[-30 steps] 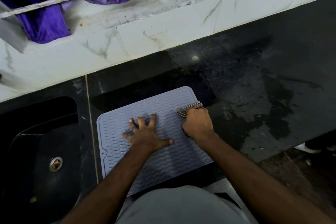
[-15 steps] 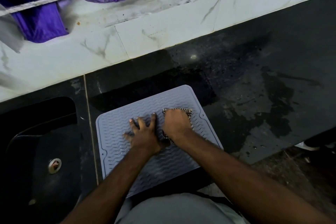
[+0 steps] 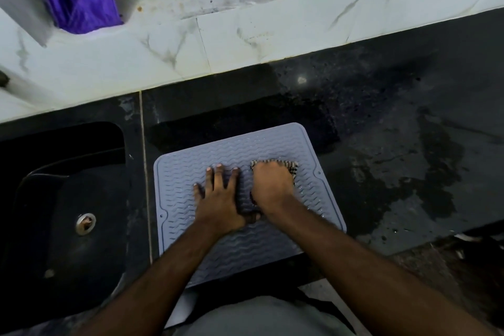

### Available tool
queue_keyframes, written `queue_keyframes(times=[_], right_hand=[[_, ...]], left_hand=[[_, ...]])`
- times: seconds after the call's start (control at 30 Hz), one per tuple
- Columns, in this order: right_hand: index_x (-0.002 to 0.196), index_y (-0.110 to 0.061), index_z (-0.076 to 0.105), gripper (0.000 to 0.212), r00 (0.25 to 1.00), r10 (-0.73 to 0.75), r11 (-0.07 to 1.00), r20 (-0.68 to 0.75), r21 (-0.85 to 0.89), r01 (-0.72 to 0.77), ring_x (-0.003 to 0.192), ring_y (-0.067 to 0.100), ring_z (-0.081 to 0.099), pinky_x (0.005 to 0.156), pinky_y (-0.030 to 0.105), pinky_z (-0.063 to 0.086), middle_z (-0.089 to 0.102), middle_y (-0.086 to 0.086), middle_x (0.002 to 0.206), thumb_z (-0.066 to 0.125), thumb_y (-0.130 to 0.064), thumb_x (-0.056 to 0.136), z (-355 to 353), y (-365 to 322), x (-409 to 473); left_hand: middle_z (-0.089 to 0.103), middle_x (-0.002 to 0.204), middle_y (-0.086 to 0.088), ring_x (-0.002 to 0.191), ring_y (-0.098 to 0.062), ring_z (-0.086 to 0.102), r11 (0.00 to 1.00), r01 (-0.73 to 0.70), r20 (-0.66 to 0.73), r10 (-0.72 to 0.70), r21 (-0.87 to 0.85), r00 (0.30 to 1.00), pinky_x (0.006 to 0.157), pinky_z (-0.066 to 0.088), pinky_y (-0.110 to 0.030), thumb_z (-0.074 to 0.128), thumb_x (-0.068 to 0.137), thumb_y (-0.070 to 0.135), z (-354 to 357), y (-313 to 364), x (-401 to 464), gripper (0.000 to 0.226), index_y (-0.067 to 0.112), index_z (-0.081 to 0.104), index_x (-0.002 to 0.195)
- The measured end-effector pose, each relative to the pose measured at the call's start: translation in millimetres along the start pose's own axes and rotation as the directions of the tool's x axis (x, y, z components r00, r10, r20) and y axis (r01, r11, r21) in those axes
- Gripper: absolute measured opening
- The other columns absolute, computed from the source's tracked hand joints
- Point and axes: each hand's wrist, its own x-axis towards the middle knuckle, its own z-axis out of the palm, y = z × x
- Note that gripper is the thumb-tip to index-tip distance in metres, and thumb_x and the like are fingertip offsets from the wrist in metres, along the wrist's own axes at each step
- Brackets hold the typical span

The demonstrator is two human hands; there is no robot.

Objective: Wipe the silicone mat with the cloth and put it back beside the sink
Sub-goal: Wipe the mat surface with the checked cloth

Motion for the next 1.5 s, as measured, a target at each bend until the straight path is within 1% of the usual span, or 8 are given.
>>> queue_keyframes(times=[0.37,0.53,0.6,0.73,0.87,1.17,1.37,1.5], right_hand=[[0.107,-0.007,0.064,0.014,0.993,-0.116,0.993,-0.018,-0.011,0.116,0.107,0.028,0.057,0.081,0.038,0.054,0.068,0.013,0.104,0.054,-0.007,0.097,18.6,-27.9,-10.4],[0.107,-0.003,0.062,0.015,0.994,-0.103,0.993,-0.025,0.052,0.104,0.099,0.024,0.058,0.079,0.033,0.055,0.066,0.012,0.102,0.061,-0.008,0.094,20.2,-19.8,-13.6],[0.11,-0.001,0.061,0.018,0.995,-0.092,0.994,-0.032,0.061,0.093,0.099,0.024,0.059,0.077,0.032,0.054,0.065,0.014,0.101,0.06,-0.005,0.093,23.4,-18.7,-14.9],[0.109,-0.002,0.061,0.018,0.996,-0.058,0.997,-0.061,0.053,0.061,0.098,0.025,0.062,0.077,0.034,0.056,0.067,0.015,0.101,0.055,0.0,0.092,26.9,-20.8,-14.8],[0.104,-0.005,0.063,0.017,0.998,-0.005,0.999,-0.06,0.053,0.008,0.086,0.026,0.066,0.072,0.036,0.057,0.069,0.014,0.096,0.056,0.002,0.09,23.4,-20.0,-15.3],[0.109,-0.004,0.062,0.016,1.0,-0.005,0.999,-0.011,-0.039,0.005,0.093,0.024,0.066,0.066,0.03,0.041,0.068,0.012,0.105,0.053,-0.009,0.098,2.4,-51.0,-14.6],[0.107,-0.007,0.064,0.015,0.999,-0.033,0.987,0.009,-0.157,0.034,0.084,0.019,0.065,0.065,0.03,0.052,0.067,0.008,0.096,0.062,-0.016,0.095,21.2,-99.1,-19.3],[0.105,-0.01,0.064,0.012,0.999,-0.051,0.981,-0.015,-0.189,0.047,0.087,0.019,0.066,0.067,0.03,0.056,0.068,0.007,0.097,0.062,-0.016,0.095,23.9,-114.9,-21.3]], left_hand=[[-0.025,0.165,-0.003,0.151,-0.027,-0.025,0.998,-0.033,-0.056,0.03,-0.053,0.998,0.12,-0.011,-0.058,0.067,0.07,0.076,5.0,-8.4,-3.2,0.127,0.033,-0.015,0.158],[0.023,0.164,0.0,0.15,-0.023,0.022,0.975,-0.087,-0.236,0.037,-0.205,0.971,0.121,0.022,-0.045,0.068,0.072,0.068,-10.4,-26.9,-14.0,0.102,0.031,0.024,0.157],[0.03,0.161,0.002,0.147,-0.02,0.028,0.981,-0.067,-0.3,0.01,-0.181,0.954,0.119,0.026,-0.041,0.063,0.074,0.077,-12.6,-45.1,-23.7,0.097,0.03,0.033,0.154],[0.013,0.168,0.003,0.153,-0.02,0.014,0.994,-0.025,-0.258,-0.003,-0.107,0.966,0.124,0.017,-0.043,0.043,0.07,0.096,-3.6,-76.1,-41.7,0.114,0.033,0.015,0.16],[0.0,0.169,0.004,0.155,-0.019,0.002,0.993,-0.007,-0.202,-0.018,-0.122,0.979,0.125,0.013,-0.044,0.045,0.066,0.096,5.0,-83.1,-43.2,0.122,0.033,0.004,0.161],[0.003,0.169,0.005,0.155,-0.018,0.004,0.988,-0.018,-0.222,-0.017,-0.155,0.975,0.124,0.012,-0.045,0.055,0.065,0.091,6.3,-84.3,-41.0,0.122,0.031,0.008,0.161],[0.01,0.168,0.005,0.154,-0.018,0.011,0.979,-0.043,-0.247,-0.008,-0.2,0.969,0.122,0.012,-0.043,0.066,0.06,0.084,8.3,-88.7,-38.3,0.125,0.029,0.015,0.159],[0.011,0.168,0.005,0.153,-0.02,0.012,0.972,-0.062,-0.245,0.005,-0.228,0.97,0.122,0.012,-0.044,0.054,0.051,0.086,9.3,-91.3,-37.4,0.129,0.028,0.016,0.159]])
